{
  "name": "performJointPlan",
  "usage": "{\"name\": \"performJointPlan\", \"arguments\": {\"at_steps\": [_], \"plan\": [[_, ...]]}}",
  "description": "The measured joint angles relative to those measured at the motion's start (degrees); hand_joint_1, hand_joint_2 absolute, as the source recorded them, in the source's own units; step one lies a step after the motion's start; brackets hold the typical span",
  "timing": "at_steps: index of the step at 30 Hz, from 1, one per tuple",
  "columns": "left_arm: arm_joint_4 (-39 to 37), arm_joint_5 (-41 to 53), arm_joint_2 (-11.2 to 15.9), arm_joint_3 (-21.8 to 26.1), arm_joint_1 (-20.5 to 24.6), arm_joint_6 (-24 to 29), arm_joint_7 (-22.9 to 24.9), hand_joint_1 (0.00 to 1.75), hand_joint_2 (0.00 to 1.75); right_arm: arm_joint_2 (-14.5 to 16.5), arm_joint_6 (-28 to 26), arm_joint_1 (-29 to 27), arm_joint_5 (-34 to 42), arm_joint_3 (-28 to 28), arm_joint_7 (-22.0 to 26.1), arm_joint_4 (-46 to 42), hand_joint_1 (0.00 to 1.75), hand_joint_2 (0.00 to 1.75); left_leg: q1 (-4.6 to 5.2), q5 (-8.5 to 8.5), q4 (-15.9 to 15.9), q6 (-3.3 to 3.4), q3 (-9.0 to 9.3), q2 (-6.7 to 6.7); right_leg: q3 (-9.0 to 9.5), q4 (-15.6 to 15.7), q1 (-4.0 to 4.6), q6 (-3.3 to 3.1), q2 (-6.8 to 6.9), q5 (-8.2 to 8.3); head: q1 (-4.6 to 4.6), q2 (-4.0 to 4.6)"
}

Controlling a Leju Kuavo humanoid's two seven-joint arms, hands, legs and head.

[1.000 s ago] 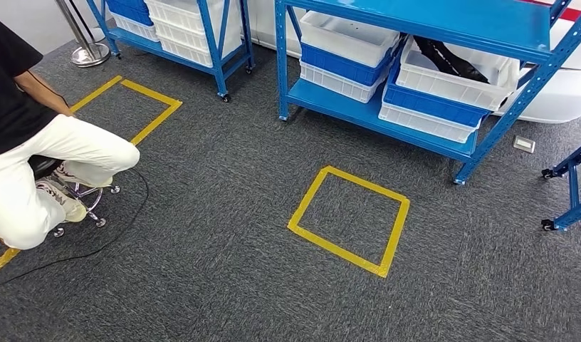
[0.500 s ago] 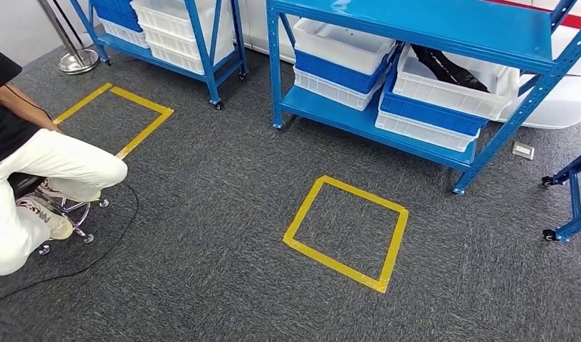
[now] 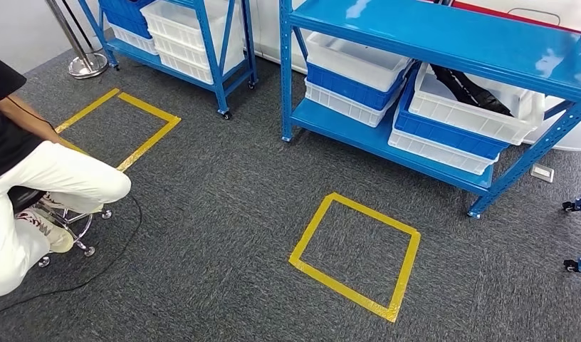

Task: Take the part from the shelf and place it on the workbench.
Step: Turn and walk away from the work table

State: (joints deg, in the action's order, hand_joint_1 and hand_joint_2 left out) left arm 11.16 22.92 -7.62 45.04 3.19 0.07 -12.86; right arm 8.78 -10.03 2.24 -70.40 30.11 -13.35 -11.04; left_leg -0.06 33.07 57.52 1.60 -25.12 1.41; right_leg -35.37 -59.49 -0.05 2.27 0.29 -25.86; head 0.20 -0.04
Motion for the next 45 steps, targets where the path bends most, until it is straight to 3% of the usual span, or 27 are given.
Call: {"name": "performJointPlan", "arguments": {"at_steps": [1, 3, 5, 7, 8, 9, 10, 12, 14, 16, 18, 20, 23, 24, 25, 26, 28, 30, 32, 34, 36, 38, 39, 40, 41, 43, 45], "plan": [[0.01, 0.04, -0.01, -0.01, 0.09, 0.00, 0.00, 0.00, 0.00, -0.01, -0.04, 0.08, -0.01, 0.01, 0.00, -0.01, 0.00, 0.00, -0.10, 0.12, 0.19, -0.30, 0.40, -0.07, 0.83, 0.19, 0.08, -1.11, -0.12, -0.34, 0.02, 0.00], [0.01, 0.23, -0.05, -0.01, 0.29, 0.00, -0.01, 0.00, 0.00, -0.05, -0.24, 0.11, -0.07, 0.02, 0.04, -0.03, 0.00, 0.00, -0.34, -0.08, 2.78, -0.70, 0.13, -0.36, 2.43, 0.73, -0.26, -2.50, -0.26, -0.82, 0.07, 0.00], [0.01, 0.46, -0.14, 0.00, 0.50, -0.02, -0.02, 0.00, 0.00, -0.07, -0.55, 0.24, -0.12, 0.06, 0.15, -0.04, 0.00, 0.00, -0.57, 1.09, 8.73, -1.15, -3.38, -0.64, 3.82, 1.01, -0.43, -3.42, -0.28, -1.41, 0.21, 0.00], [0.01, 0.54, -0.22, 0.04, 0.57, -0.01, -0.10, 0.00, 0.00, -0.07, -0.80, 0.36, 0.00, 0.18, 0.32, -0.04, 0.00, 0.00, -0.74, 4.33, 14.91, -1.76, -8.37, -0.85, 4.64, 1.02, -0.46, -3.91, -0.63, -2.19, 0.30, 0.00], [0.01, 0.53, -0.21, 0.08, 0.55, 0.03, -0.17, 0.00, 0.00, -0.05, -0.87, 0.37, 0.13, 0.30, 0.43, -0.04, 0.00, 0.00, -0.87, 5.66, 16.24, -2.06, -10.36, -0.92, 5.14, 1.02, -0.50, -3.94, -1.00, -2.66, 0.30, 0.00], [0.01, 0.53, -0.19, 0.12, 0.51, 0.05, -0.28, 0.00, 0.00, -0.04, -0.92, 0.35, 0.29, 0.46, 0.54, -0.04, 0.00, 0.00, -0.99, 5.87, 16.02, -2.30, -11.63, -0.97, 5.75, 1.02, -0.57, -3.82, -1.44, -3.20, 0.30, 0.00], [0.01, 0.54, -0.15, 0.16, 0.47, 0.07, -0.39, 0.00, 0.00, -0.03, -0.95, 0.31, 0.46, 0.67, 0.63, -0.04, 0.00, 0.00, -1.12, 4.63, 14.30, -2.42, -12.17, -0.96, 6.49, 1.01, -0.67, -3.65, -1.92, -3.75, 0.32, 0.00], [-0.02, 0.62, -0.06, 0.27, 0.24, 0.10, -0.55, 0.00, 0.00, 0.01, -0.99, 0.25, 0.72, 1.07, 0.76, -0.03, 0.00, 0.00, -1.28, -2.17, 7.73, -2.41, -11.97, -0.10, 7.77, 0.98, -0.83, -3.19, -2.87, -4.90, 0.38, 0.00], [-0.05, 0.80, 0.07, 0.46, -0.02, 0.10, -0.65, 0.00, 0.00, 0.06, -1.05, 0.34, 0.90, 1.37, 0.79, -0.01, 0.00, 0.00, -1.12, -6.98, 3.32, -1.91, -11.54, 1.02, 8.13, 0.96, -0.76, -2.51, -3.91, -5.86, 0.56, 0.00], [-0.07, 0.97, 0.12, 0.62, 0.00, 0.09, -0.73, 0.00, 0.00, 0.08, -1.20, 0.43, 0.98, 1.55, 0.78, 0.00, 0.00, 0.00, -0.71, -7.35, 2.83, -1.16, -11.15, 1.03, 8.07, 1.27, -0.62, -1.75, -4.79, -6.36, 0.70, 0.00], [-0.06, 1.07, -0.02, 0.68, 0.23, 0.05, -0.80, 0.00, 0.00, 0.02, -1.40, 0.38, 0.97, 1.63, 0.76, -0.02, 0.00, 0.00, -0.71, -7.73, 2.05, -0.38, -10.43, 0.34, 8.10, 0.91, -0.57, -1.20, -4.13, -6.94, 0.66, 0.00], [-0.06, 1.13, -0.09, 0.74, 0.39, 0.01, -0.86, 0.00, 0.00, -0.02, -1.55, 0.42, 0.93, 1.73, 0.76, -0.04, 0.00, 0.00, -0.85, -7.75, 1.17, 0.43, -9.65, -0.54, 6.18, -3.01, -0.52, -1.21, -2.30, -8.79, 0.48, 0.00], [-0.06, 1.14, -0.02, 0.77, 0.41, 0.01, -0.87, 0.00, 0.00, -0.02, -1.62, 0.60, 0.85, 2.05, 0.76, -0.04, 0.00, 0.00, -0.62, -6.96, 1.04, 1.08, -8.86, -2.15, -0.78, -13.79, -0.56, -1.23, -1.13, -11.96, 0.33, 0.00], [-0.06, 1.15, -0.03, 0.77, 0.42, 0.00, -0.87, 0.00, 0.00, -0.03, -1.62, 0.55, 0.83, 2.17, 0.75, -0.04, 0.00, 0.00, -0.56, -6.68, 1.04, 1.11, -8.57, -2.62, -2.03, -14.93, -0.57, -0.86, -1.05, -11.57, 0.32, 0.00], [-0.06, 1.17, -0.06, 0.77, 0.43, -0.01, -0.87, 0.00, 0.00, -0.05, -1.62, 0.47, 0.81, 2.28, 0.74, -0.04, 0.00, 0.00, -0.53, -6.41, 1.04, 1.08, -8.21, -3.03, -1.93, -13.48, -0.57, -0.35, -0.86, -10.11, 0.30, 0.00], [-0.06, 1.24, -0.12, 0.77, 0.44, -0.01, -0.87, 0.00, 0.00, -0.09, -1.62, 0.40, 0.80, 2.38, 0.72, -0.04, 0.00, 0.00, -0.53, -6.13, 1.04, 0.98, -7.78, -3.45, -0.80, -10.03, -0.57, 0.15, -0.38, -8.01, 0.27, 0.00], [-0.06, 1.39, -0.21, 0.77, 0.45, -0.02, -0.87, 0.00, 0.00, -0.16, -1.62, 0.45, 0.79, 2.49, 0.70, -0.04, 0.00, 0.00, -0.30, -5.45, 1.09, 0.53, -6.97, -4.25, 2.05, -2.30, -0.42, 0.33, 1.89, -3.99, 0.18, 0.00], [-0.06, 1.51, -0.23, 0.78, 0.53, -0.04, -0.87, 0.00, 0.00, -0.21, -1.64, 0.63, 0.78, 2.51, 0.64, -0.04, 0.00, 0.00, -0.01, -4.78, 1.12, -0.14, -6.36, -5.09, 3.05, 0.82, -0.11, -0.50, 3.04, -2.39, 0.29, 0.00], [-0.05, 1.57, -0.22, 0.78, 0.71, -0.07, -0.87, 0.00, 0.00, -0.25, -1.66, 0.68, 0.76, 2.54, 0.57, -0.04, 0.00, 0.00, -0.04, -4.34, 1.10, -0.77, -5.92, -5.97, 3.19, 1.01, -0.29, -1.37, 1.95, -2.12, 0.40, 0.00], [-0.03, 1.62, -0.18, 0.78, 0.80, -0.08, -0.86, 0.00, 0.00, -0.28, -1.67, 0.66, 0.76, 2.56, 0.54, -0.04, 0.00, 0.00, -0.37, -2.95, 2.61, -1.46, -6.23, -4.88, 3.58, 1.23, -0.89, -2.08, 0.88, -1.80, 0.52, 0.00], [-0.03, 1.69, -0.16, 0.78, 0.75, -0.13, -0.86, 0.00, 0.00, -0.28, -1.68, 0.67, 0.77, 2.58, 0.50, -0.04, 0.00, 0.00, -0.71, 0.60, 8.28, -2.12, -8.64, -2.53, 3.73, 1.30, -1.20, -2.57, -0.14, -1.57, 0.70, 0.00], [-0.04, 1.74, -0.16, 0.77, 0.68, -0.17, -0.87, 0.00, 0.00, -0.27, -1.69, 0.65, 0.78, 2.63, 0.45, -0.04, 0.00, 0.00, -0.87, 3.56, 15.28, -2.52, -12.16, -1.58, 3.71, 1.27, -1.19, -2.75, -1.32, -1.53, 0.72, 0.00], [-0.04, 1.75, -0.15, 0.77, 0.67, -0.17, -0.87, 0.00, 0.00, -0.27, -1.69, 0.64, 0.78, 2.68, 0.42, -0.04, 0.00, 0.00, -0.95, 3.57, 16.85, -2.63, -13.17, -1.49, 3.73, 1.26, -1.18, -2.74, -1.98, -1.54, 0.74, 0.00], [-0.04, 1.75, -0.12, 0.77, 0.67, -0.17, -0.87, 0.00, 0.00, -0.27, -1.69, 0.62, 0.78, 2.76, 0.39, -0.04, 0.00, 0.00, -1.06, 2.31, 16.07, -2.65, -13.10, -1.42, 3.78, 1.25, -1.19, -2.74, -2.72, -1.55, 0.74, 0.00], [-0.04, 1.75, -0.09, 0.77, 0.67, -0.17, -0.87, 0.00, 0.00, -0.27, -1.69, 0.63, 0.78, 2.83, 0.36, -0.04, 0.00, 0.00, -1.21, 0.16, 13.11, -2.62, -11.95, -1.17, 3.88, 1.25, -1.22, -2.72, -3.48, -1.55, 0.74, 0.00], [-0.04, 1.75, -0.03, 0.78, 0.69, -0.17, -0.87, 0.00, 0.00, -0.26, -1.69, 0.66, 0.78, 2.91, 0.32, -0.04, 0.00, 0.00, -1.52, -3.75, 5.19, -2.45, -8.55, 0.84, 3.97, 1.24, -1.17, -2.53, -4.87, -1.60, 0.76, 0.00], [-0.03, 1.79, 0.01, 0.78, 0.75, -0.22, -0.86, 0.00, 0.00, -0.26, -1.69, 0.68, 0.79, 2.95, 0.25, -0.04, 0.00, 0.00, -1.44, -4.93, 1.41, -2.02, -6.92, 2.17, 3.74, 1.26, -0.98, -1.97, -5.84, -1.58, 0.75, 0.00]]}}
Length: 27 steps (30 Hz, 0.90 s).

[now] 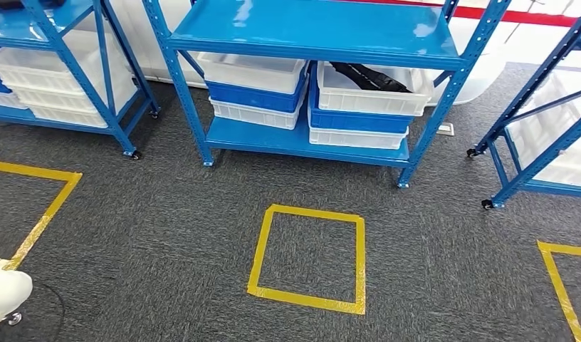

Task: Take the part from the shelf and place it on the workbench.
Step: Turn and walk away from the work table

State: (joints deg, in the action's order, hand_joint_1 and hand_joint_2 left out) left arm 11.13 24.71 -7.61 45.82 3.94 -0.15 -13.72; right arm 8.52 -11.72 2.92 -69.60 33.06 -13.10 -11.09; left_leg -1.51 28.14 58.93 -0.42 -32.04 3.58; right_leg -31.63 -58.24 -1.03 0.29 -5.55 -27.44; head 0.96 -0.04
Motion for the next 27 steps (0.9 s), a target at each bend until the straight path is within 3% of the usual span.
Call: {"name": "performJointPlan", "arguments": {"at_steps": [2, 4, 5, 7, 9, 10, 11, 13, 15, 16, 17, 18, 20, 22, 24, 26, 27], "plan": [[0.01, 0.07, -0.03, -0.01, 0.09, -0.10, 0.00, 0.00, 0.00, 0.00, -0.01, -0.11, 0.01, 0.05, -0.12, 0.00, 0.00, 0.00, 0.41, -0.09, -0.32, 0.82, 0.15, -0.85, -0.49, 0.30, 0.07, 0.92, -0.81, 0.13, -0.01, 0.00], [0.02, 0.19, -0.13, 0.00, 0.13, -0.22, -0.01, 0.00, 0.00, -0.02, -0.01, -0.20, 0.01, 0.08, -0.22, 0.01, 0.00, 0.00, 0.50, -0.53, -1.09, 1.93, 0.50, -1.96, -1.15, -0.65, 0.05, 1.46, 0.55, -0.48, -0.10, 0.00], [0.02, 0.25, -0.15, 0.01, 0.11, -0.26, 0.00, 0.00, 0.00, -0.02, -0.02, -0.16, 0.02, 0.08, -0.25, 0.01, 0.00, 0.00, 0.44, -0.76, -1.48, 2.43, 0.64, -2.64, -2.03, -2.55, 0.09, 1.40, 1.89, -1.58, -0.27, 0.00], [0.02, 0.32, -0.10, 0.02, -0.03, -0.25, 0.01, 0.00, 0.00, -0.03, -0.01, -0.03, 0.03, 0.09, -0.28, 0.01, 0.00, 0.00, 0.51, -0.85, -1.69, 2.94, 0.66, -4.13, -5.58, -9.65, 0.07, 1.02, 4.29, -5.10, -0.59, 0.00], [0.02, 0.35, -0.05, 0.02, -0.09, -0.22, 0.01, 0.00, 0.00, -0.02, 0.00, -0.05, 0.03, 0.10, -0.31, 0.01, 0.00, 0.00, 0.60, -0.78, -1.65, 3.01, 0.61, -5.66, -8.44, -15.54, -0.09, 1.33, 4.81, -7.22, -0.71, 0.00], [0.02, 0.36, -0.06, 0.02, -0.06, -0.22, 0.02, 0.00, 0.00, -0.04, 0.00, -0.11, 0.03, 0.10, -0.35, 0.01, 0.00, 0.00, 0.59, -0.72, -1.62, 2.95, 0.63, -6.34, -8.29, -15.46, -0.18, 1.81, 4.97, -6.86, -0.72, 0.00], [0.02, 0.36, -0.10, 0.02, -0.04, -0.22, 0.03, 0.00, 0.00, -0.07, 0.00, -0.17, 0.03, 0.11, -0.39, 0.01, 0.00, 0.00, 0.56, -0.64, -1.61, 2.83, 0.71, -6.97, -6.96, -13.10, -0.25, 2.39, 5.29, -5.71, -0.73, 0.00], [0.02, 0.36, -0.17, 0.02, -0.03, -0.20, 0.06, 0.00, 0.00, -0.15, -0.01, -0.14, 0.01, 0.13, -0.46, 0.00, 0.00, 0.00, 0.72, -0.27, -1.45, 2.30, 1.06, -8.17, -2.59, -5.00, -0.29, 3.14, 7.86, -2.60, -0.82, 0.00], [0.02, 0.36, -0.17, 0.02, -0.04, -0.14, 0.09, 0.00, 0.00, -0.17, -0.13, 0.06, -0.18, 0.14, -0.41, -0.01, 0.00, 0.00, 1.10, 0.25, -1.29, 1.59, 1.52, -9.16, -0.11, -0.20, -0.07, 2.69, 10.12, -0.77, -0.80, 0.00], [0.02, 0.36, -0.14, 0.03, -0.01, -0.11, 0.09, 0.00, 0.00, -0.17, -0.22, 0.13, -0.30, 0.14, -0.36, -0.02, 0.00, 0.00, 1.20, 0.42, -1.30, 1.28, 1.75, -9.64, -0.03, 0.19, 0.11, 2.22, 10.31, -0.49, -0.74, 0.00], [0.02, 0.36, -0.14, 0.03, 0.05, -0.11, 0.09, 0.00, 0.00, -0.18, -0.31, 0.14, -0.42, 0.16, -0.31, -0.02, 0.00, 0.00, 1.12, 0.50, -1.37, 1.01, 2.00, -10.12, -0.07, 0.22, 0.13, 1.79, 9.64, -0.38, -0.63, 0.00], [0.03, 0.36, -0.10, 0.04, 0.15, -0.11, 0.10, 0.00, 0.00, -0.17, -0.36, 0.11, -0.54, 0.20, -0.27, -0.02, 0.00, 0.00, 0.90, 0.70, -1.24, 0.69, 2.13, -10.07, 0.05, 0.26, -0.08, 1.38, 9.09, -0.28, -0.52, 0.00], [0.04, 0.37, -0.09, 0.04, 0.23, -0.13, 0.09, 0.00, 0.00, -0.18, -0.37, 0.08, -0.75, 0.28, -0.26, -0.02, 0.00, 0.00, 0.49, 2.67, 1.12, 0.06, 1.35, -7.79, 0.28, 0.40, -0.53, 0.61, 8.18, -0.05, -0.40, 0.00], [0.04, 0.41, -0.09, 0.07, 0.08, -0.21, 0.10, 0.00, 0.00, -0.19, -0.37, 0.17, -0.93, 0.31, -0.20, -0.02, 0.00, 0.00, 0.34, 6.42, 7.40, -0.28, -1.45, -4.68, 0.34, 0.42, -0.59, 0.13, 7.46, 0.06, -0.25, 0.00], [0.04, 0.45, -0.07, 0.12, -0.12, -0.27, 0.10, 0.00, 0.00, -0.17, -0.37, 0.24, -1.01, 0.29, -0.16, -0.02, 0.00, 0.00, 0.34, 9.02, 13.75, -0.38, -4.56, -3.74, 0.28, 0.41, -0.40, -0.02, 6.81, 0.07, -0.23, 0.00], [0.04, 0.45, -0.04, 0.20, -0.21, -0.28, 0.10, 0.00, 0.00, -0.17, -0.36, 0.19, -1.05, 0.31, -0.16, -0.02, 0.00, 0.00, 0.34, 8.54, 15.77, -0.30, -5.97, -3.62, 0.37, 0.39, -0.30, -0.03, 6.20, 0.04, -0.25, 0.00], [0.04, 0.45, -0.02, 0.25, -0.23, -0.28, 0.10, 0.00, 0.00, -0.17, -0.34, 0.18, -1.11, 0.31, -0.16, -0.02, 0.00, 0.00, 0.33, 6.89, 14.19, -0.19, -5.52, -3.62, 0.49, 0.39, -0.28, -0.04, 5.87, 0.01, -0.25, 0.00]]}}
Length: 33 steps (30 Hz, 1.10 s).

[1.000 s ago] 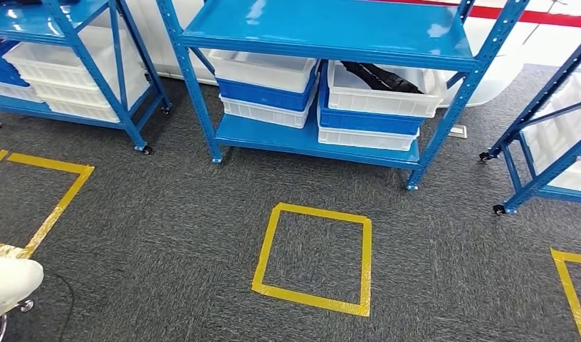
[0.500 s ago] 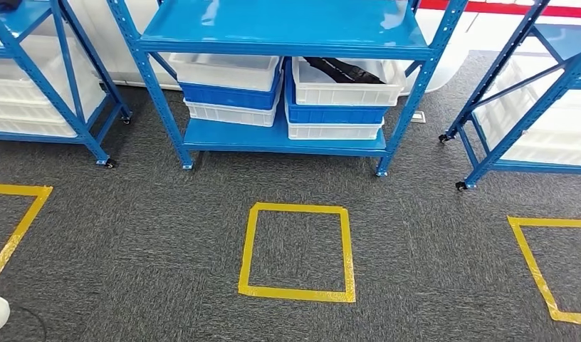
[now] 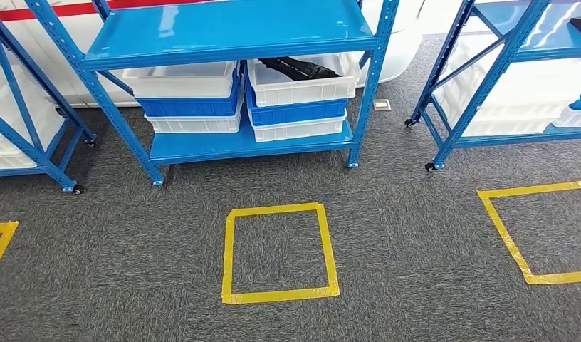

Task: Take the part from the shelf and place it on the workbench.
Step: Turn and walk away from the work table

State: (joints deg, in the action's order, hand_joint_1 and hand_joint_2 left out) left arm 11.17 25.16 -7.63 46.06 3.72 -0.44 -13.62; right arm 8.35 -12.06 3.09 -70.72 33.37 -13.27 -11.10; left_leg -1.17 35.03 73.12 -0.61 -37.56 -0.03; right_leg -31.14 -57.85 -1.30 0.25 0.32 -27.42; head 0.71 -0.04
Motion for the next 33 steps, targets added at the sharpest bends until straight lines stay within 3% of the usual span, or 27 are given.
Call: {"name": "performJointPlan", "arguments": {"at_steps": [3, 5, 7, 9, 11, 13, 15, 16, 18, 20, 21, 22, 25, 26, 28, 29, 30, 31, 33], "plan": [[0.00, -0.01, 0.07, 0.07, 0.11, 0.00, -0.01, 0.00, 0.00, 0.07, 0.04, 0.11, -0.31, -0.01, 0.00, 0.00, 0.00, 0.00, 0.06, -6.09, -11.32, 0.56, 4.65, 0.14, 0.27, -0.05, 0.24, 0.12, -0.83, -0.13, 0.00, 0.00], [0.00, -0.02, 0.08, 0.09, 0.21, 0.00, -0.02, 0.00, 0.00, 0.11, 0.07, 0.16, -0.49, -0.02, 0.00, 0.00, 0.00, 0.00, 0.33, -6.92, -14.58, 0.93, 5.84, 0.26, 0.10, -0.02, 0.58, 0.50, -1.07, -0.18, -0.09, 0.00], [0.00, -0.02, 0.07, 0.10, 0.21, -0.01, -0.02, 0.00, 0.00, 0.11, 0.12, 0.13, -0.59, -0.02, 0.00, 0.00, 0.00, 0.00, 0.66, -6.94, -14.77, 1.32, 5.78, 0.24, 0.00, 0.23, 0.66, 0.98, -1.11, -0.09, -0.13, 0.00], [0.00, -0.02, -0.01, 0.10, 0.22, -0.02, -0.03, 0.00, 0.00, 0.10, 0.17, 0.11, -0.61, -0.02, 0.00, 0.00, 0.00, 0.00, 0.58, -7.40, -15.41, 2.15, 6.05, 0.14, -0.31, -0.22, 0.76, 1.50, -1.02, -0.40, -0.15, 0.00], [0.00, -0.03, -0.07, 0.10, 0.25, -0.05, -0.05, 0.00, 0.00, 0.11, 0.20, 0.14, -0.62, -0.02, 0.00, 0.00, 0.00, 0.00, 0.37, -7.91, -16.05, 3.04, 6.30, -0.09, -2.23, -4.20, 0.76, 1.53, -0.88, -2.51, -0.39, 0.00], [0.00, -0.05, -0.04, 0.13, 0.23, -0.07, -0.07, 0.00, 0.00, 0.13, 0.20, 0.13, -0.62, -0.02, 0.01, 0.00, 0.00, 0.00, 0.45, -7.99, -16.09, 3.35, 6.22, -0.28, -5.94, -11.82, 0.58, 1.23, -0.82, -5.82, -0.59, 0.00], [0.00, -0.07, -0.04, 0.14, 0.22, -0.07, -0.07, 0.00, 0.00, 0.11, 0.20, 0.00, -0.62, -0.02, 0.02, 0.00, 0.00, 0.00, 0.52, -7.96, -16.07, 3.36, 6.18, -0.34, -8.31, -16.52, 0.51, 1.64, -0.80, -7.09, -0.65, 0.00], [0.00, -0.07, -0.05, 0.14, 0.21, -0.07, -0.06, 0.00, 0.00, 0.10, 0.20, -0.07, -0.62, -0.02, 0.02, 0.00, 0.00, 0.00, 0.54, -7.94, -16.05, 3.32, 6.23, -0.32, -7.83, -15.54, 0.51, 2.10, -0.78, -6.34, -0.72, 0.00], [0.00, -0.07, -0.15, 0.14, 0.20, -0.08, -0.06, 0.00, 0.00, 0.03, 0.20, -0.11, -0.62, -0.02, 0.03, 0.00, 0.00, 0.00, 0.55, -7.82, -16.00, 3.12, 6.41, -0.28, -3.99, -7.82, 0.37, 2.92, -0.54, -3.15, -0.82, 0.00], [0.00, -0.07, -0.22, 0.14, 0.21, -0.09, -0.07, 0.00, 0.00, -0.02, 0.20, -0.02, -0.63, -0.02, 0.05, 0.00, 0.00, 0.00, 0.87, -7.44, -15.81, 2.57, 6.54, -0.26, -0.80, -1.07, 0.41, 2.69, -0.26, -0.74, -0.87, 0.00], [0.00, -0.07, -0.21, 0.14, 0.22, -0.09, -0.07, 0.00, 0.00, -0.02, 0.20, 0.02, -0.66, -0.02, 0.08, 0.00, 0.00, 0.00, 1.01, -7.25, -15.75, 2.26, 6.58, -0.27, -0.26, 0.23, 0.50, 2.25, -0.19, -0.33, -0.84, 0.00], [0.00, -0.07, -0.21, 0.14, 0.23, -0.09, -0.07, 0.00, 0.00, -0.03, 0.20, 0.03, -0.68, -0.02, 0.09, 0.00, 0.00, 0.00, 1.09, -7.09, -15.72, 1.95, 6.63, -0.29, -0.34, 0.38, 0.67, 1.75, -0.21, -0.23, -0.81, 0.00], [0.00, -0.07, -0.14, 0.14, 0.24, -0.09, -0.07, 0.00, 0.00, -0.01, 0.20, 0.03, -0.72, -0.02, 0.20, 0.00, 0.00, 0.00, 0.70, -5.85, -14.33, 1.05, 6.28, -0.26, 0.19, 0.55, 0.13, 0.43, -0.32, -0.06, -0.66, 0.00], [0.00, -0.06, -0.13, 0.14, 0.23, -0.09, -0.07, 0.00, 0.00, 0.00, 0.20, 0.04, -0.72, -0.02, 0.26, 0.00, 0.00, 0.00, 0.58, -4.41, -12.11, 0.72, 5.34, -0.20, 0.43, 0.63, -0.09, 0.05, -0.33, 0.02, -0.55, 0.00], [0.00, -0.03, -0.15, 0.14, 0.21, -0.11, -0.07, 0.00, 0.00, 0.00, 0.20, 0.05, -0.74, -0.02, 0.35, 0.00, 0.00, 0.00, 0.44, -0.57, -4.77, 0.21, 1.78, -0.08, 0.45, 0.63, -0.01, -0.45, -0.32, -0.03, -0.36, 0.00], [0.00, -0.01, -0.15, 0.15, 0.18, -0.12, -0.07, 0.00, 0.00, -0.01, 0.20, 0.03, -0.74, -0.02, 0.38, 0.00, 0.00, 0.00, 0.41, 0.77, -1.09, 0.02, -0.20, -0.07, 0.47, 0.62, 0.06, -0.54, -0.34, -0.10, -0.36, 0.00], [0.00, 0.00, -0.14, 0.15, 0.15, -0.12, -0.07, 0.00, 0.00, -0.01, 0.20, 0.01, -0.75, -0.02, 0.40, 0.00, 0.00, 0.00, 0.39, 0.98, 0.95, -0.08, -1.48, -0.07, 0.53, 0.61, 0.10, -0.63, -0.38, -0.18, -0.36, 0.00], [0.00, 0.00, -0.11, 0.16, 0.12, -0.11, -0.07, 0.00, 0.00, -0.01, 0.20, 0.00, -0.77, -0.02, 0.42, 0.00, 0.00, 0.00, 0.37, 0.02, 0.89, -0.09, -1.77, -0.07, 0.66, 0.60, 0.13, -0.68, -0.44, -0.30, -0.36, 0.00], [0.00, 0.00, -0.05, 0.16, 0.12, -0.12, -0.07, 0.00, 0.00, 0.03, 0.20, 0.00, -0.79, -0.02, 0.45, 0.00, 0.00, 0.00, 0.32, -4.44, -5.73, 0.16, 0.96, -0.08, 1.13, 0.60, 0.14, -0.58, -0.63, -0.58, -0.34, 0.00]]}}
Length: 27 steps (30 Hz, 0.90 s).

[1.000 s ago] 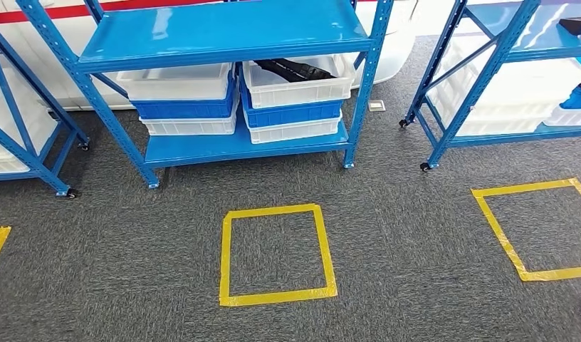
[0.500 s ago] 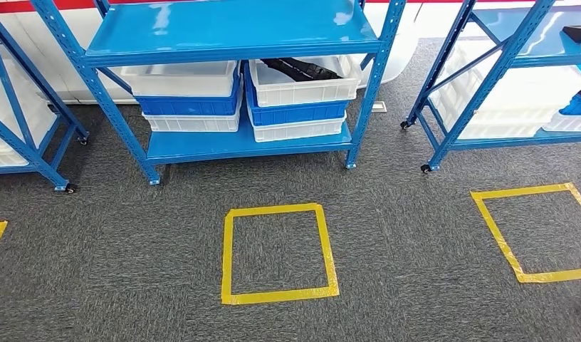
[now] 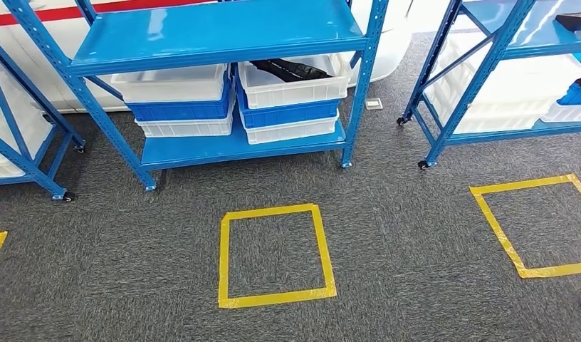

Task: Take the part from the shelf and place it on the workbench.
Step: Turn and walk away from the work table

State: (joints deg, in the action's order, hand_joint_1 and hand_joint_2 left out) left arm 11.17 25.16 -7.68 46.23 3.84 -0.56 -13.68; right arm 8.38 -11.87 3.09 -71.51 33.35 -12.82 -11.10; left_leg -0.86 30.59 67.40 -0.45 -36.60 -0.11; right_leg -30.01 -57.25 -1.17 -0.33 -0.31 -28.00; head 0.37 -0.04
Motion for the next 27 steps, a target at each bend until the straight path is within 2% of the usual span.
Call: {"name": "performJointPlan", "arguments": {"at_steps": [2, 3, 5, 7, 8, 9, 11, 12, 13, 14, 15, 16, 17, 18, 20, 22, 23, 24, 26, 27], "plan": [[0.00, 0.00, 0.05, 0.01, 0.06, -0.01, 0.00, 0.00, 0.00, 0.08, 0.00, 0.05, -0.01, 0.00, 0.03, 0.00, 0.00, 0.00, 0.12, -3.01, -7.10, 0.46, 3.21, 0.06, 0.11, -0.05, 0.36, 0.50, -0.14, -0.45, -0.03, 0.00], [0.00, 0.00, 0.07, 0.02, 0.07, -0.02, 0.00, 0.00, 0.00, 0.11, -0.01, 0.08, -0.01, 0.00, 0.03, 0.00, 0.00, 0.00, 0.25, -3.38, -8.76, 0.75, 3.95, 0.10, 0.05, -0.01, 0.54, 0.82, -0.16, -0.65, -0.04, 0.00], [0.00, 0.00, 0.05, 0.03, 0.08, -0.03, 0.00, 0.00, 0.00, 0.11, -0.02, 0.13, -0.03, 0.00, 0.03, 0.00, 0.00, 0.00, 0.56, -3.19, -9.36, 1.47, 4.21, 0.18, 0.08, 0.29, 0.73, 1.50, -0.16, -0.87, -0.05, 0.00], [0.00, 0.00, -0.02, 0.04, 0.07, -0.03, -0.01, 0.00, 0.00, 0.11, -0.04, 0.15, -0.06, 0.00, 0.04, 0.00, 0.00, 0.00, 0.47, -3.42, -10.03, 2.35, 4.76, 0.19, 0.02, -0.53, 0.75, 2.04, -0.01, -1.38, -0.07, 0.00], [0.00, 0.00, -0.03, 0.04, 0.07, -0.03, -0.02, 0.00, 0.00, 0.12, -0.05, 0.17, -0.07, 0.00, 0.04, 0.00, 0.00, 0.00, 0.33, -3.56, -10.39, 2.75, 5.09, 0.13, -0.79, -2.44, 0.71, 2.09, 0.06, -2.29, -0.16, 0.00], [0.00, 0.00, -0.03, 0.05, 0.08, -0.03, -0.03, 0.00, 0.00, 0.12, -0.07, 0.17, -0.08, 0.00, 0.05, 0.00, 0.00, 0.00, 0.23, -3.58, -10.61, 3.05, 5.37, 0.06, -2.36, -5.63, 0.62, 1.99, 0.12, -3.65, -0.26, 0.00], [0.00, 0.00, 0.02, 0.08, 0.08, -0.02, -0.04, 0.00, 0.00, 0.13, -0.07, 0.09, -0.08, 0.00, 0.05, 0.00, 0.00, 0.00, 0.30, -3.29, -10.66, 3.42, 5.67, -0.02, -6.87, -13.51, 0.47, 1.89, 0.13, -6.54, -0.40, 0.00], [0.00, 0.00, 0.03, 0.11, 0.07, -0.01, -0.04, 0.00, 0.00, 0.12, -0.07, -0.01, -0.09, 0.00, 0.05, 0.00, 0.00, 0.00, 0.34, -3.08, -10.65, 3.48, 5.87, 0.03, -8.58, -16.08, 0.43, 2.12, 0.13, -7.04, -0.39, 0.00], [0.00, 0.00, 0.03, 0.16, 0.05, -0.01, -0.04, 0.00, 0.00, 0.11, -0.07, -0.11, -0.10, 0.00, 0.06, 0.00, 0.00, 0.00, 0.36, -2.83, -10.63, 3.44, 6.14, 0.12, -9.25, -16.53, 0.39, 2.55, 0.13, -6.55, -0.42, 0.00], [0.00, 0.00, 0.01, 0.23, 0.02, -0.01, -0.04, 0.00, 0.00, 0.10, -0.07, -0.18, -0.11, 0.00, 0.07, 0.00, 0.00, 0.00, 0.35, -2.53, -10.63, 3.32, 6.51, 0.22, -8.79, -14.71, 0.32, 3.12, 0.15, -5.11, -0.46, 0.00], [0.00, 0.00, -0.03, 0.30, 0.00, -0.01, -0.04, 0.00, 0.00, 0.07, -0.07, -0.21, -0.13, 0.00, 0.09, 0.00, 0.00, 0.00, 0.32, -2.18, -10.62, 3.13, 6.96, 0.30, -7.28, -10.85, 0.21, 3.69, 0.21, -3.05, -0.50, 0.00], [0.00, 0.00, -0.06, 0.38, -0.02, -0.01, -0.04, 0.00, 0.00, 0.05, -0.07, -0.21, -0.15, 0.00, 0.13, 0.00, 0.00, 0.00, 0.38, -1.80, -10.59, 2.85, 7.37, 0.34, -5.59, -6.69, 0.10, 3.98, 0.37, -1.01, -0.60, 0.00], [0.00, 0.00, -0.08, 0.45, -0.01, -0.01, -0.04, 0.00, 0.00, 0.04, -0.07, -0.18, -0.17, 0.00, 0.16, 0.00, 0.00, 0.00, 0.52, -1.32, -10.53, 2.51, 7.72, 0.35, -4.07, -3.31, 0.10, 3.90, 0.48, 0.51, -0.63, 0.00], [0.00, 0.00, -0.08, 0.50, 0.01, 0.00, -0.05, 0.00, 0.00, 0.04, -0.07, -0.15, -0.20, 0.00, 0.20, 0.00, 0.00, 0.00, 0.65, -0.91, -10.47, 2.18, 7.96, 0.34, -3.15, -1.27, 0.16, 3.48, 0.57, 1.36, -0.61, 0.00], [0.00, 0.00, -0.04, 0.64, 0.08, 0.02, -0.08, 0.00, 0.00, 0.04, -0.07, -0.11, -0.28, 0.00, 0.21, 0.00, 0.00, 0.00, 0.75, -0.30, -10.46, 1.57, 8.23, 0.28, -2.68, -0.64, 0.46, 2.20, 0.54, 1.43, -0.54, 0.00], [0.01, 0.00, 0.04, 0.76, 0.12, 0.03, -0.13, 0.00, 0.00, 0.08, -0.08, -0.15, -0.34, 0.00, 0.22, 0.00, 0.00, 0.00, 0.40, 0.31, -9.82, 0.97, 8.26, 0.24, -2.31, -0.49, 0.20, 1.18, 0.41, 1.23, -0.48, 0.00], [0.01, 0.00, 0.06, 0.81, 0.14, 0.03, -0.16, 0.00, 0.00, 0.10, -0.10, -0.15, -0.34, 0.00, 0.22, 0.00, 0.00, 0.00, 0.26, 1.24, -8.15, 0.65, 7.58, 0.24, -1.99, -0.38, 0.00, 0.71, 0.36, 1.08, -0.42, 0.00], [0.01, 0.00, 0.07, 0.85, 0.14, 0.02, -0.19, 0.00, 0.00, 0.12, -0.11, -0.15, -0.34, 0.00, 0.23, 0.00, 0.00, 0.00, 0.15, 2.58, -5.31, 0.37, 6.22, 0.26, -1.67, -0.30, -0.10, 0.28, 0.33, 0.90, -0.36, 0.00], [0.00, 0.00, 0.03, 0.92, 0.07, 0.01, -0.22, 0.00, 0.00, 0.13, -0.12, -0.13, -0.34, 0.00, 0.23, 0.00, 0.00, 0.00, 0.11, 5.67, 2.80, -0.08, 1.51, 0.26, -1.13, -0.31, 0.05, -0.41, 0.32, 0.34, -0.29, 0.00], [0.00, 0.00, 0.04, 0.95, 0.00, 0.01, -0.22, 0.00, 0.00, 0.13, -0.12, -0.15, -0.33, 0.00, 0.23, 0.00, 0.00, 0.00, 0.10, 6.23, 5.84, -0.19, -0.64, 0.26, -0.80, -0.31, 0.12, -0.58, 0.28, 0.06, -0.29, 0.00]]}}
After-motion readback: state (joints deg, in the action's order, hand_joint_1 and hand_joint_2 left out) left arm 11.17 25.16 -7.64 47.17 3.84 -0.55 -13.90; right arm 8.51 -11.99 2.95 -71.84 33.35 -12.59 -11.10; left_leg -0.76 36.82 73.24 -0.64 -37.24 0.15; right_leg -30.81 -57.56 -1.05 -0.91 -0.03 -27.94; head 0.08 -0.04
